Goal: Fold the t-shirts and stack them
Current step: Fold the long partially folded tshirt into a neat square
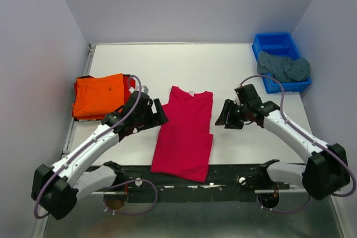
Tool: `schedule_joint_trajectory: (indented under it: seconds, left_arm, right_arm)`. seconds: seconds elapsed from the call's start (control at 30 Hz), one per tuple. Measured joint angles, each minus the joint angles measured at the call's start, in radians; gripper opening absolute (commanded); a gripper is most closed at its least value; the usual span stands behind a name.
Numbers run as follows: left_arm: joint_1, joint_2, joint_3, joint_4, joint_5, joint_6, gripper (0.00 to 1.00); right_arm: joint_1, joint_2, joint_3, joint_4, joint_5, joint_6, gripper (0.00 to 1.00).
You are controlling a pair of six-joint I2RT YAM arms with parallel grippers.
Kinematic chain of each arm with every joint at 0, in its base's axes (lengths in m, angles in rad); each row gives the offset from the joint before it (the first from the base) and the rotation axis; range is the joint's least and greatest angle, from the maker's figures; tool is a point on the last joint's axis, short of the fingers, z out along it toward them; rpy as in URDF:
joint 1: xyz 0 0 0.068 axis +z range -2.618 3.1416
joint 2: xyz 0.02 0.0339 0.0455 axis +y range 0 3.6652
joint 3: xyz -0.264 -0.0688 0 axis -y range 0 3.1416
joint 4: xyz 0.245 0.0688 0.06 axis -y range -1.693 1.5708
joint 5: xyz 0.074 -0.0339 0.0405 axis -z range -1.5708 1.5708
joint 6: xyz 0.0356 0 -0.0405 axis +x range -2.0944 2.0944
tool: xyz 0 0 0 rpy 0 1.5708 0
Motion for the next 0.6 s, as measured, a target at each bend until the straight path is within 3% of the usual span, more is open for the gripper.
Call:
schedule_joint_trajectory:
  seconds: [0.23,0.6]
  left_arm:
    - [0.100,0.288,-0.015,0.354,-0.132,0.039,0.80]
    - [0.180,0.738,0.171,0.606,-0.047,0.085,0.71]
  right_arm:
    - [0.000,0.262,0.089,0.151,0.131,0.011,0.58]
    - [0.000,0.623,0.307,0.272,0.150,0.011,0.49]
